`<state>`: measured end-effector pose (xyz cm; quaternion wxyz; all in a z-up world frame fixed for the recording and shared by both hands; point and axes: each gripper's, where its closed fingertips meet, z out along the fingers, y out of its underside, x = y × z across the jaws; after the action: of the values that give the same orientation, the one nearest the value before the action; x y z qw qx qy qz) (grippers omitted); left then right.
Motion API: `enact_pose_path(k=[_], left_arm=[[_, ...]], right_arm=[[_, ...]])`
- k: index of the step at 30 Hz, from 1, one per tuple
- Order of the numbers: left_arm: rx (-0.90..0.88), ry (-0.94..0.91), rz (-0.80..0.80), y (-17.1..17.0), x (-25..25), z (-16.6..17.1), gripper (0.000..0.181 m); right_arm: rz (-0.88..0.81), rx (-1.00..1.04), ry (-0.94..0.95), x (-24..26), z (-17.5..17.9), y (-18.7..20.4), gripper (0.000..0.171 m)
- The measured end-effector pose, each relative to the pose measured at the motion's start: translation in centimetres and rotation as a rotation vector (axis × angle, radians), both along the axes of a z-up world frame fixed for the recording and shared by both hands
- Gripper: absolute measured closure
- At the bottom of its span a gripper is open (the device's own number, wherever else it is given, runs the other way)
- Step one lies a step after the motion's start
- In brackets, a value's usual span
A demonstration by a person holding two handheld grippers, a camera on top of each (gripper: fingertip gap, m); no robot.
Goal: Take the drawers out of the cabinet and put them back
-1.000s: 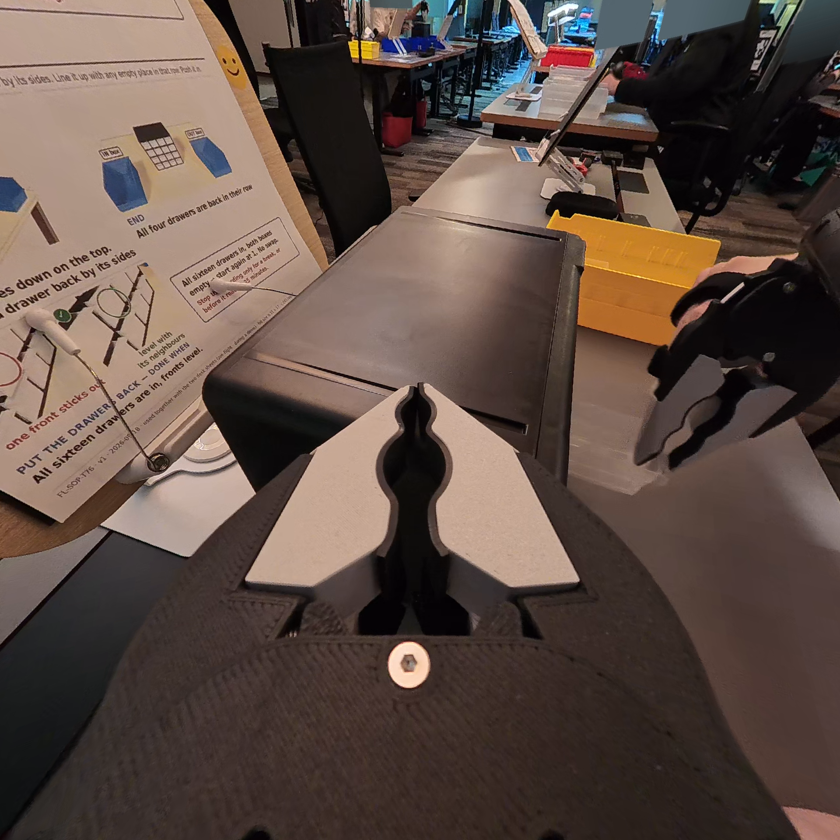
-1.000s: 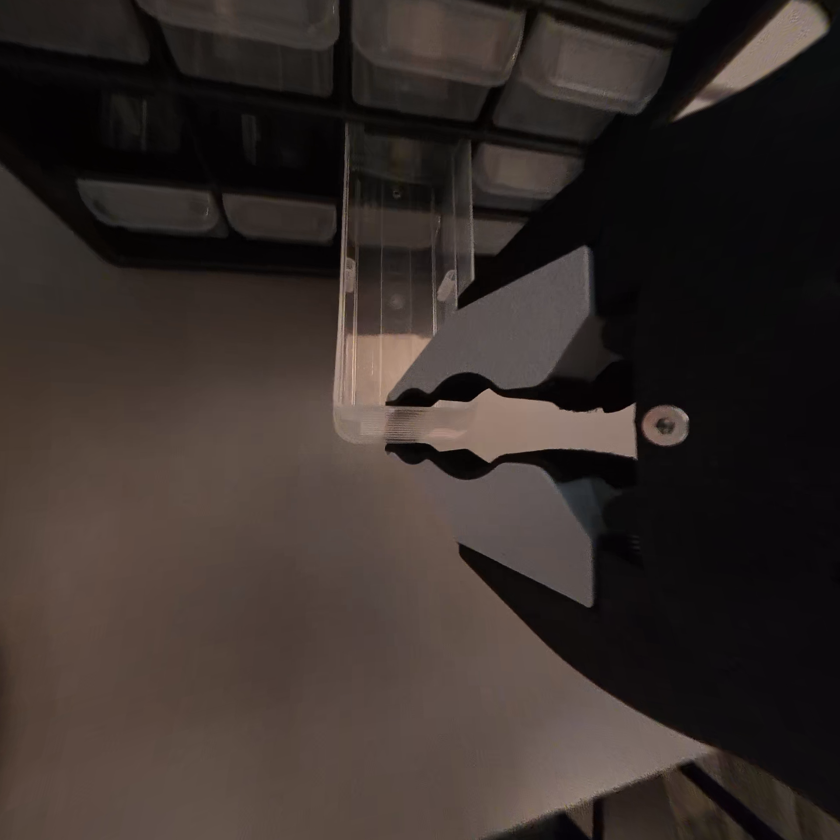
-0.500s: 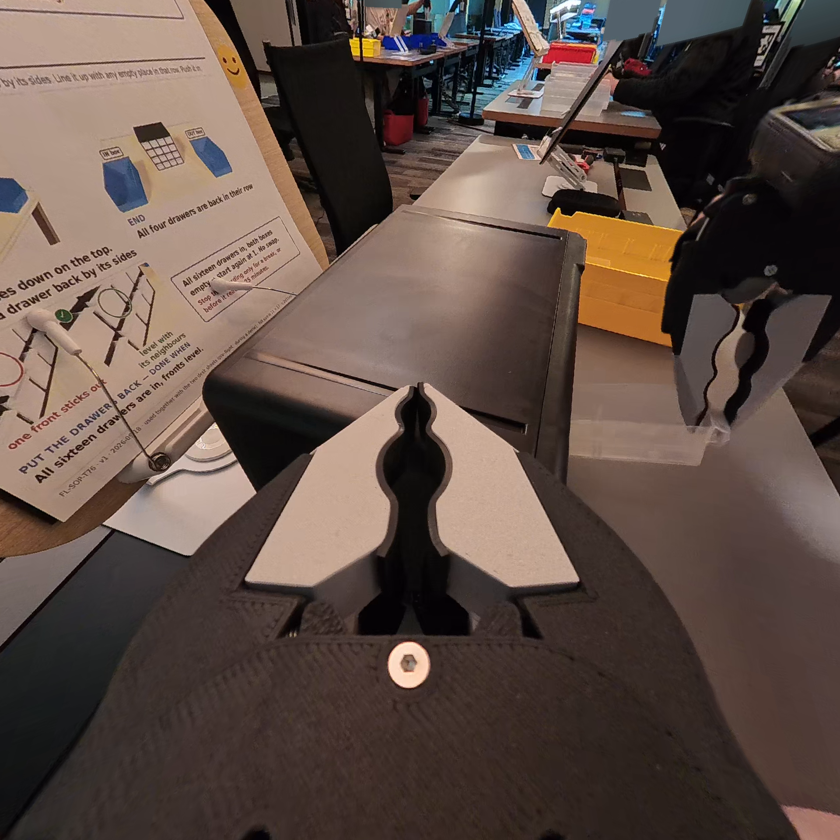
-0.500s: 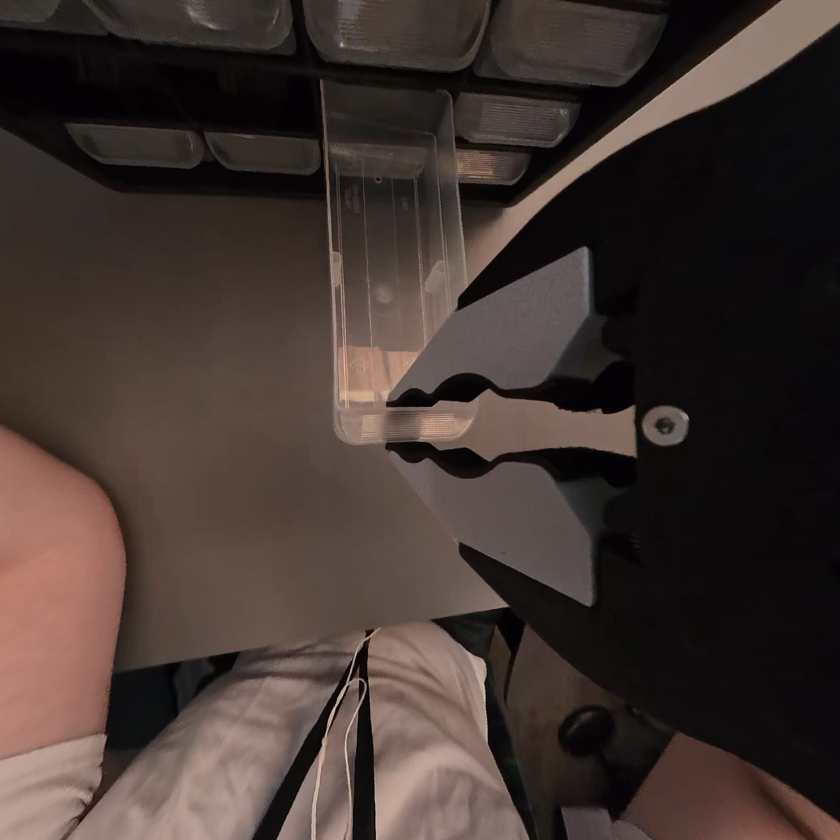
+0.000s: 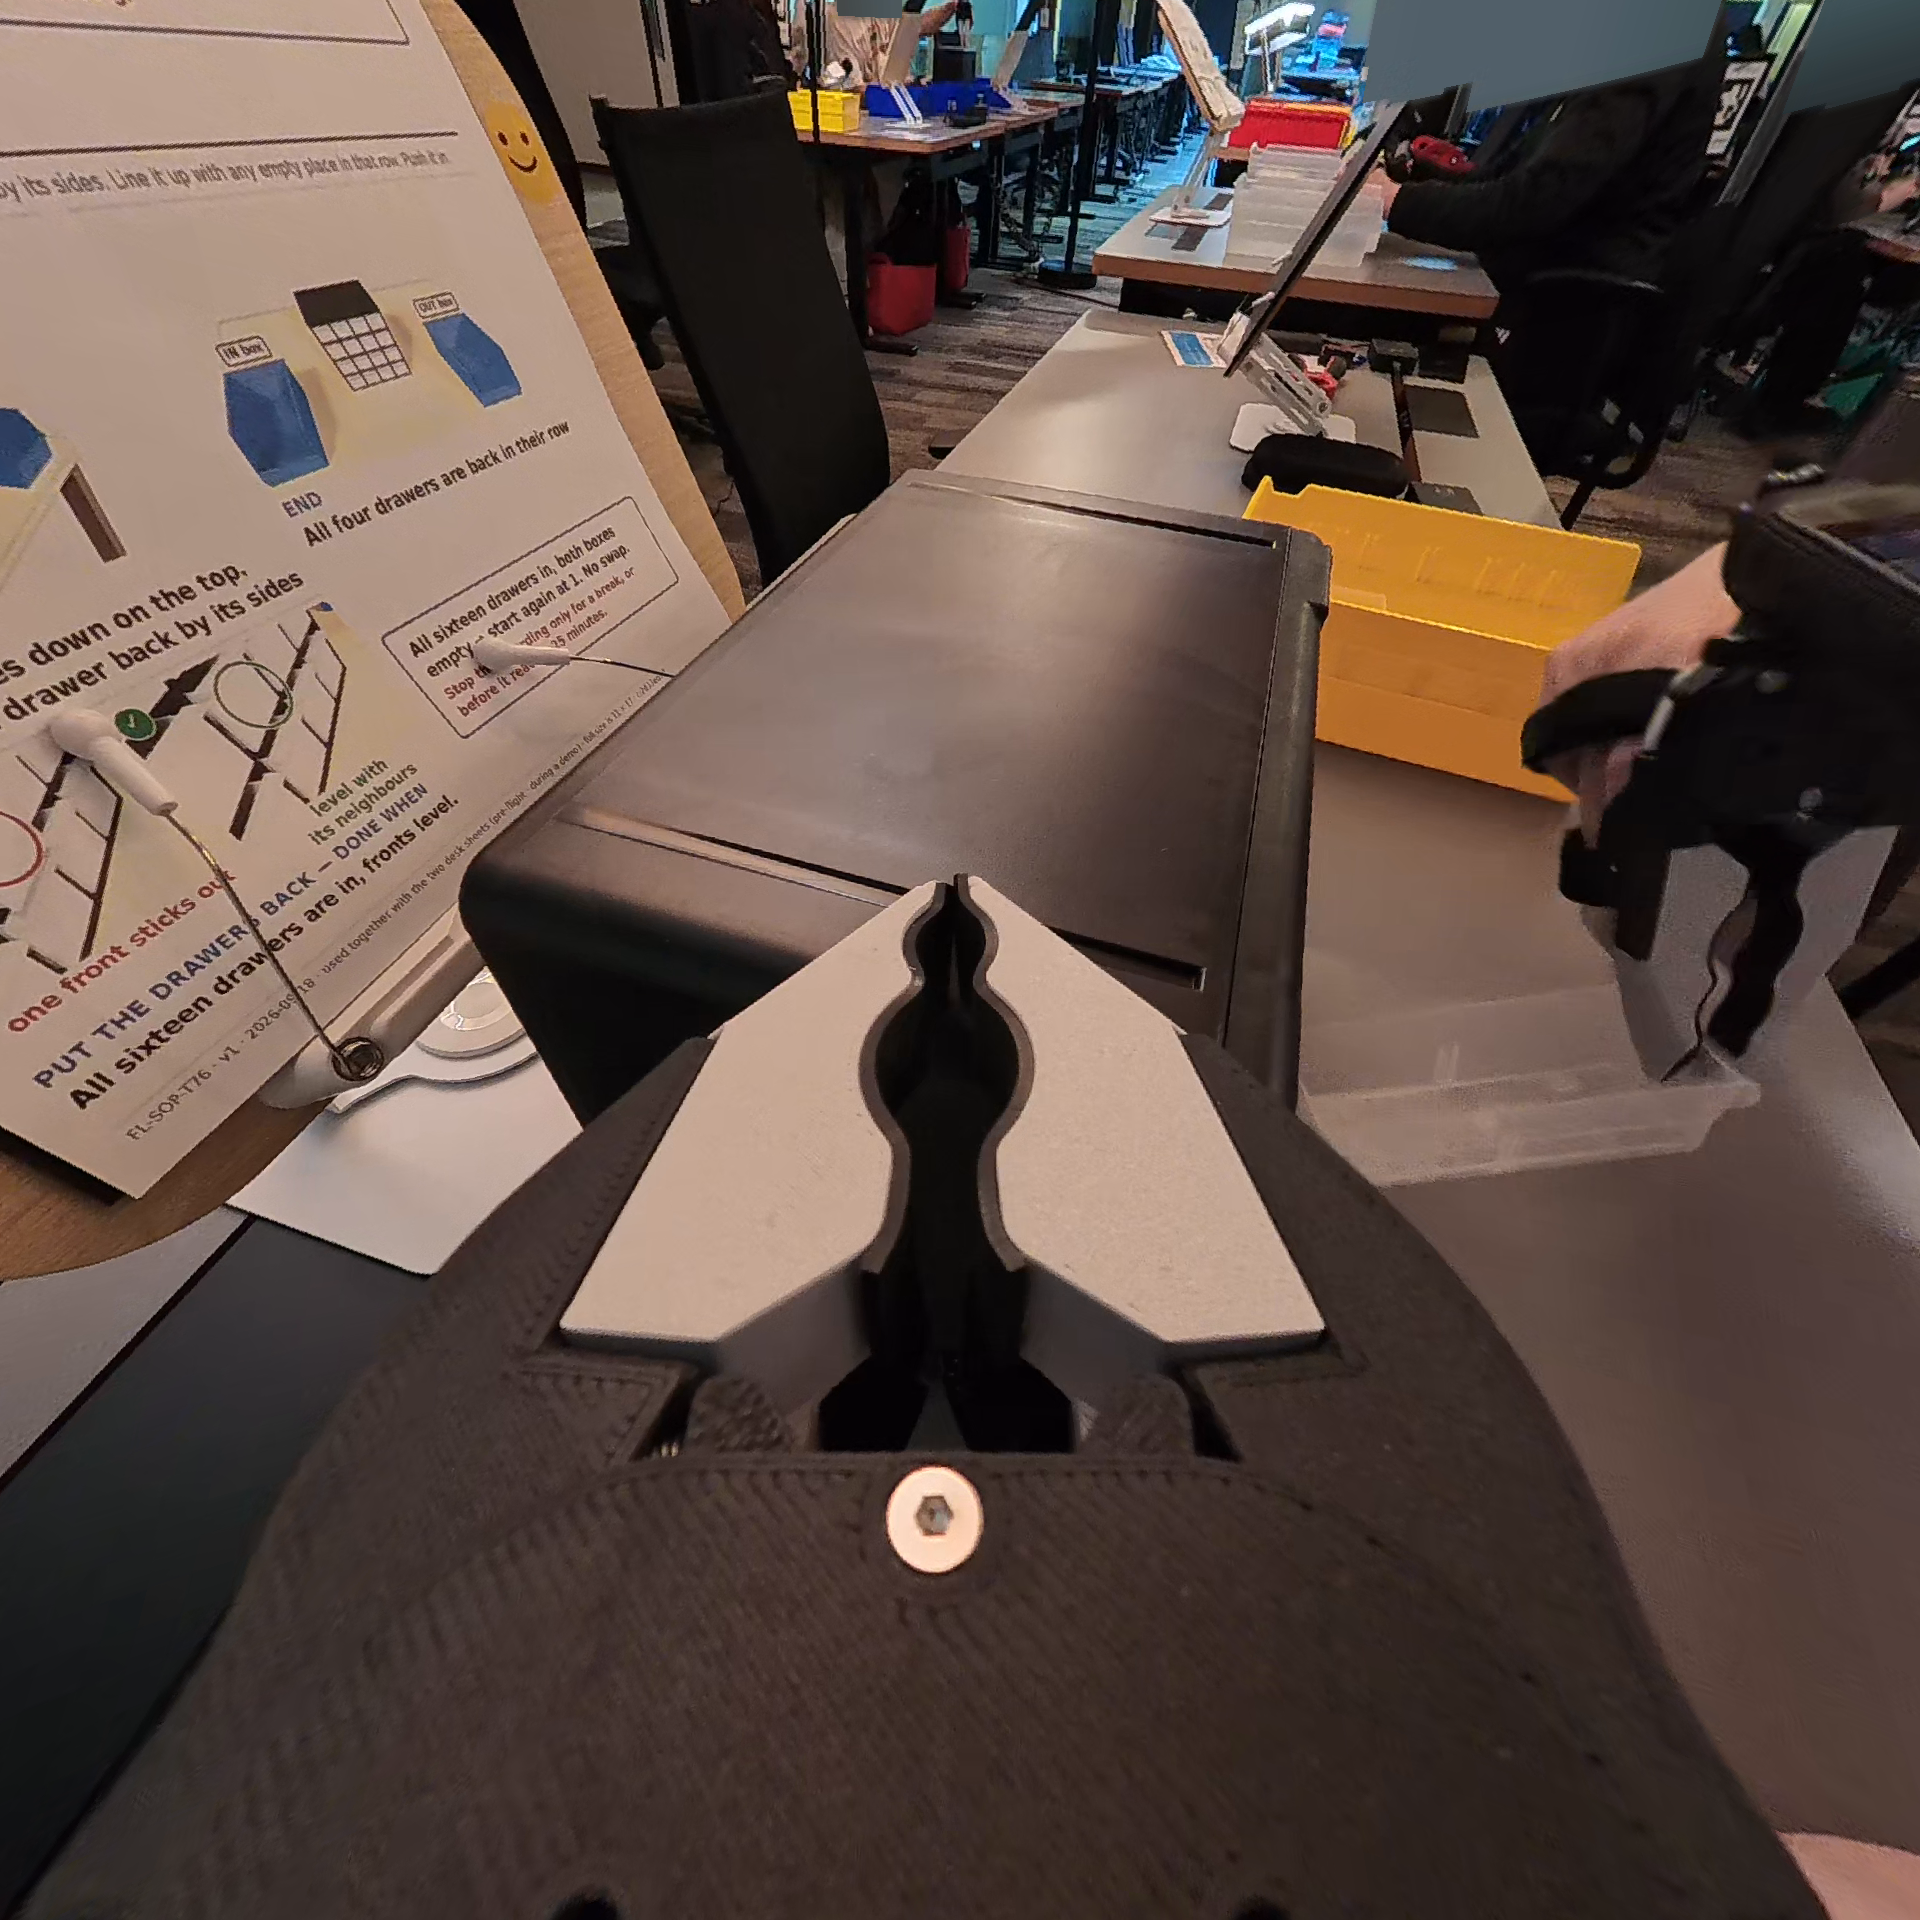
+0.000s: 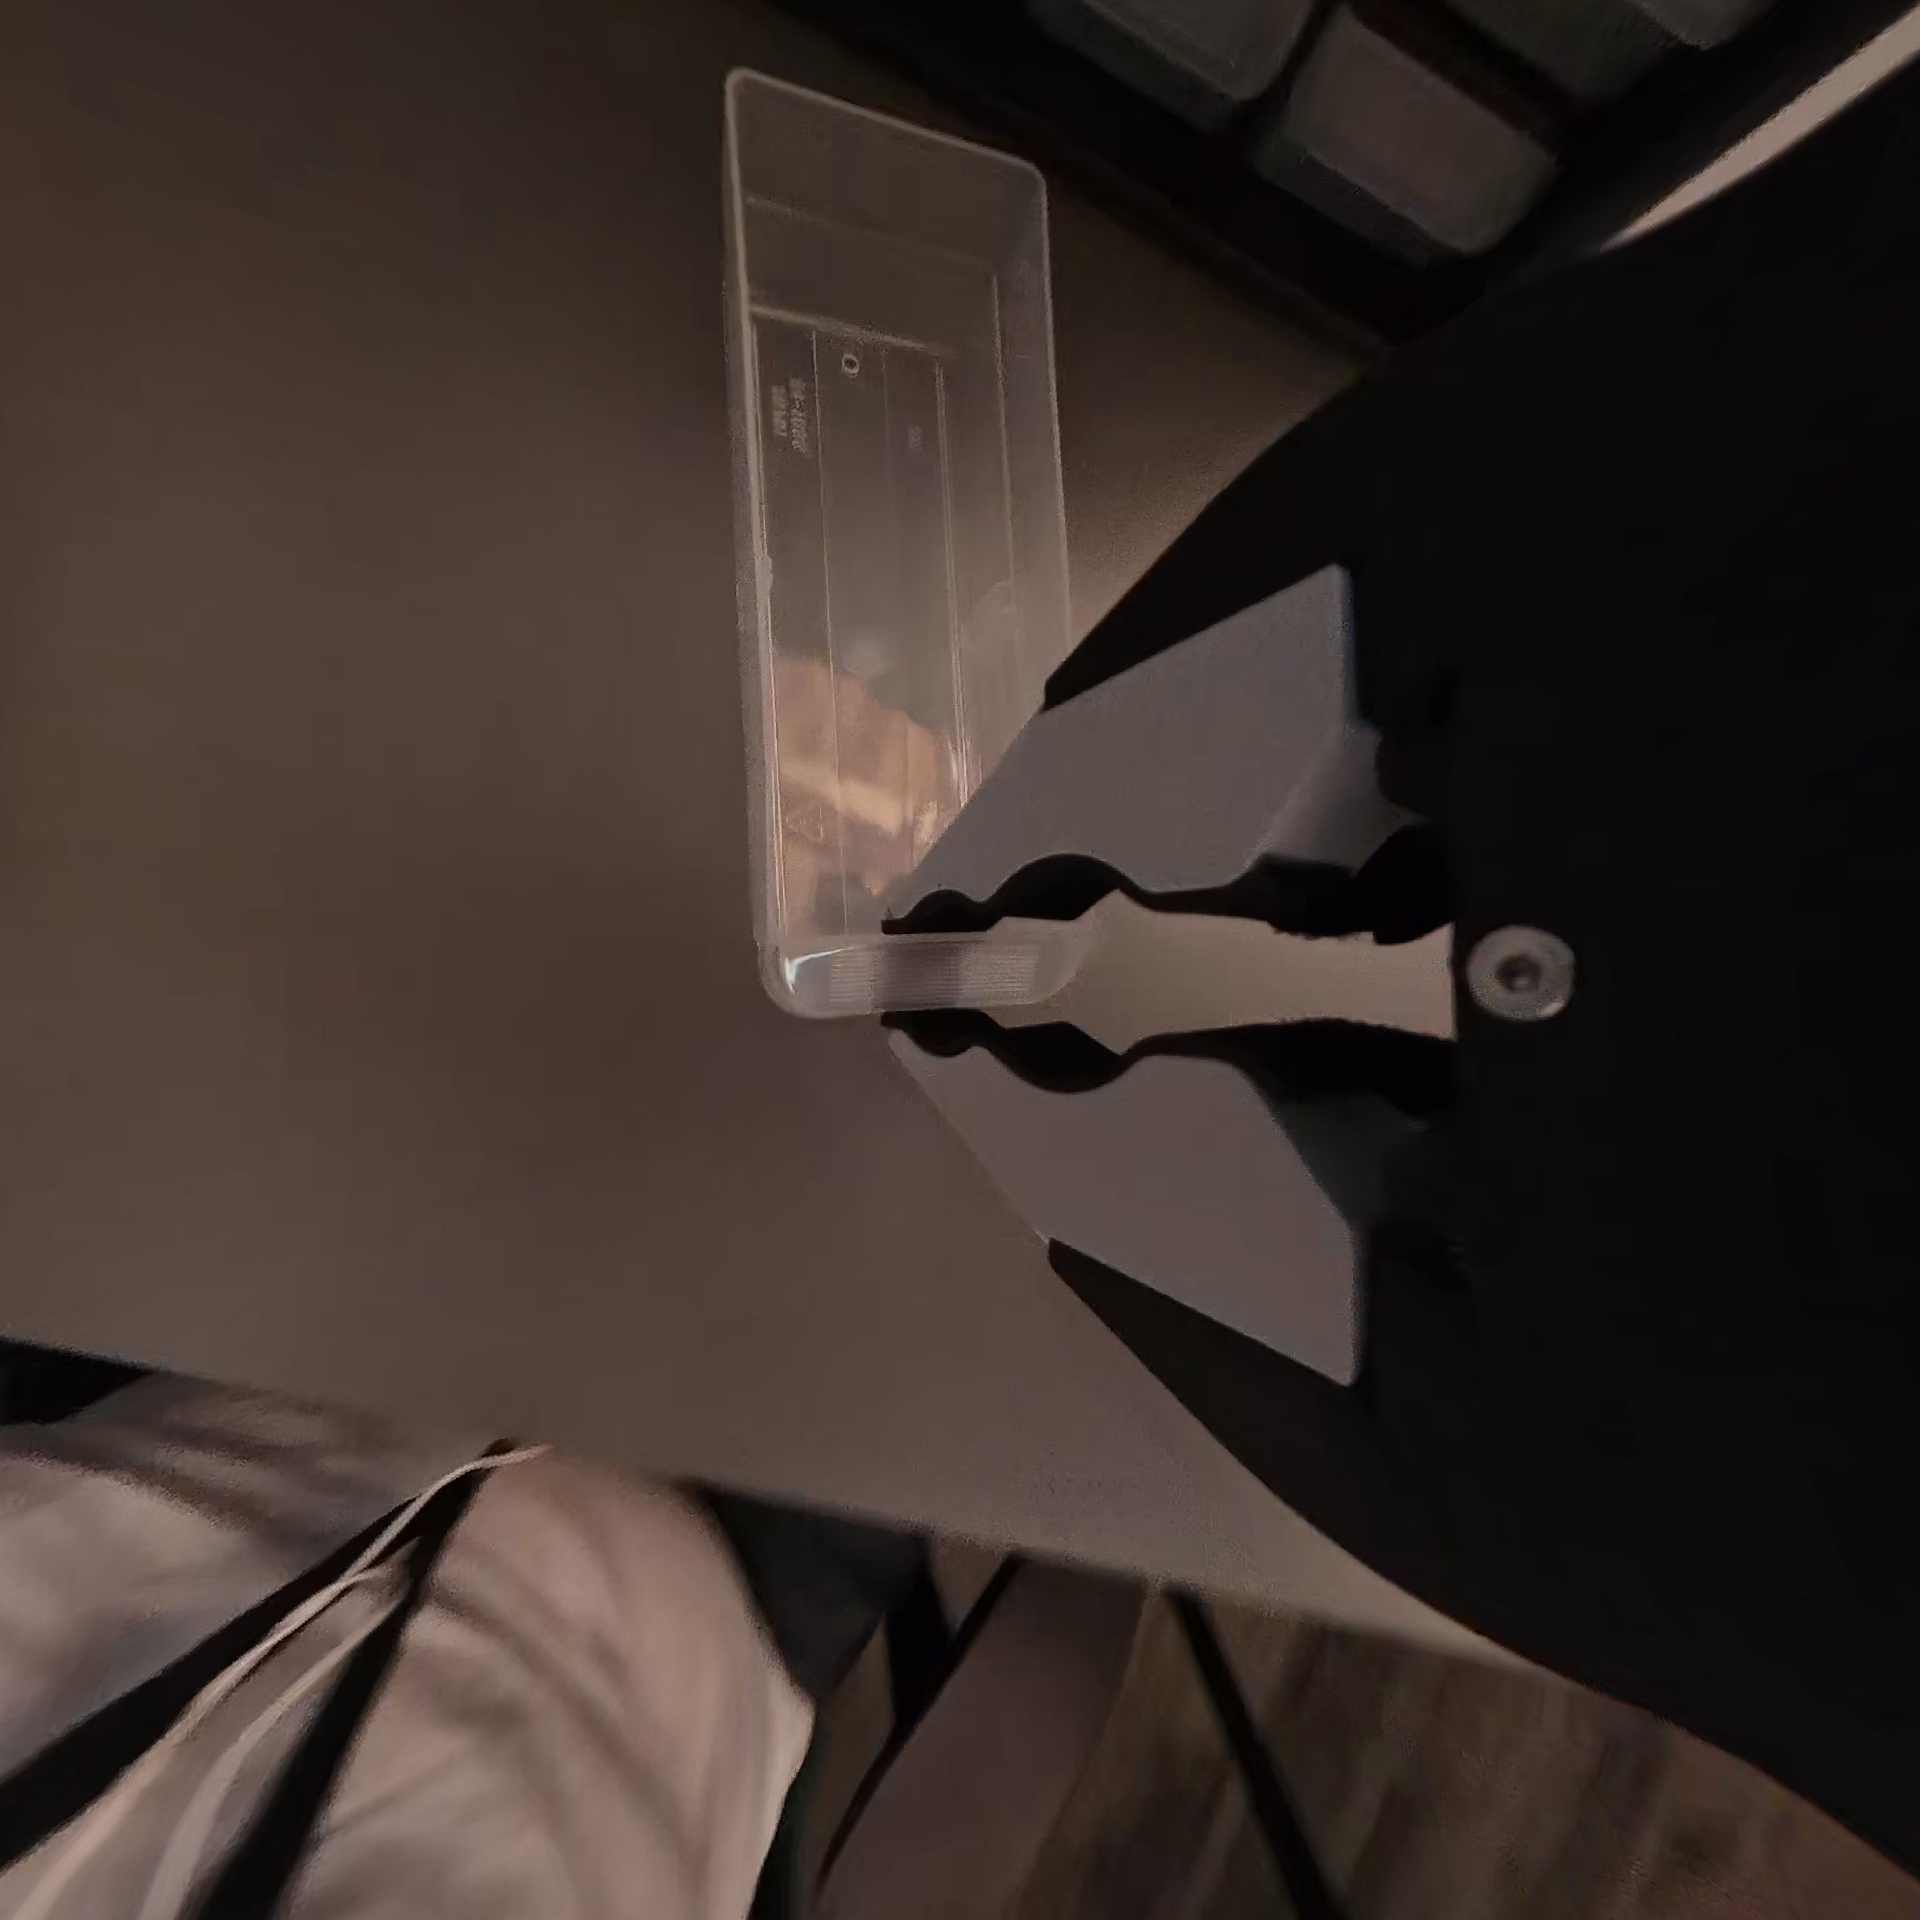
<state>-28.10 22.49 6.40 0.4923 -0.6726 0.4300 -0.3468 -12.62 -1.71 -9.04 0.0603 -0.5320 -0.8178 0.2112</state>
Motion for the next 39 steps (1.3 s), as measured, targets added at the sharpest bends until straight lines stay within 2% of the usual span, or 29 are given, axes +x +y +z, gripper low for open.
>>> enact_pose_path(k=[3, 9, 11, 13, 15, 18, 21, 22, 23, 24, 29, 36, 39], left_arm=[[0.0, 0.001, 0.001, 0.0, 0.0, 0.0, 0.181], [-0.001, 0.001, 0.002, 0.0, 0.0, 0.0, 0.181], [-0.001, 0.002, 0.004, 0.0, 0.0, 0.0, 0.181], [0.0, 0.003, 0.004, 0.0, 0.0, 0.0, 0.181], [0.0, 0.002, 0.004, 0.0, 0.0, 0.0, 0.181], [0.0, 0.0, 0.002, 0.0, 0.0, 0.0, 0.181], [-0.002, -0.005, -0.002, 0.0, 0.0, 0.0, 0.181], [-0.002, -0.006, -0.003, 0.0, 0.0, 0.0, 0.181], [-0.002, -0.006, -0.004, 0.0, 0.0, 0.0, 0.181], [-0.002, -0.005, -0.004, 0.0, 0.0, 0.0, 0.181], [-0.006, -0.013, -0.008, 0.0, 0.0, 0.0, 0.181], [-0.005, -0.015, -0.012, -0.1, 0.0, 0.0, 0.181], [-0.007, -0.017, -0.015, -0.1, 0.0, 0.0, 0.181]], right_arm=[[0.094, 0.124, 0.026, 1.4, -1.9, -0.9, 0.159], [0.11, 0.234, -0.05, 3.6, -4.4, -1.0, 0.158], [0.086, 0.277, -0.042, 3.6, -4.6, -0.6, 0.153], [0.036, 0.306, -0.04, 3.6, -4.4, 0.0, 0.141], [-0.028, 0.299, -0.017, 3.6, -3.6, 0.0, 0.14], [-0.256, 0.279, 0.11, 2.0, -1.0, 0.3, 0.122], [-0.733, 0.274, 0.353, -0.2, 2.5, 3.1, 0.083], [-0.885, 0.285, 0.372, 0.3, 2.6, 3.9, 0.076], [-0.973, 0.316, 0.378, 0.7, 2.3, 4.1, 0.061], [-1.025, 0.372, 0.38, 0.9, 1.7, 4.2, 0.058], [-1.081, 0.625, 0.206, 2.3, -0.6, 4.6, 0.058], [-1.124, 0.525, 0.111, 5.3, -1.7, 5.0, 0.065], [-1.156, 0.582, 0.06, 7.7, -1.5, 6.0, 0.068]])
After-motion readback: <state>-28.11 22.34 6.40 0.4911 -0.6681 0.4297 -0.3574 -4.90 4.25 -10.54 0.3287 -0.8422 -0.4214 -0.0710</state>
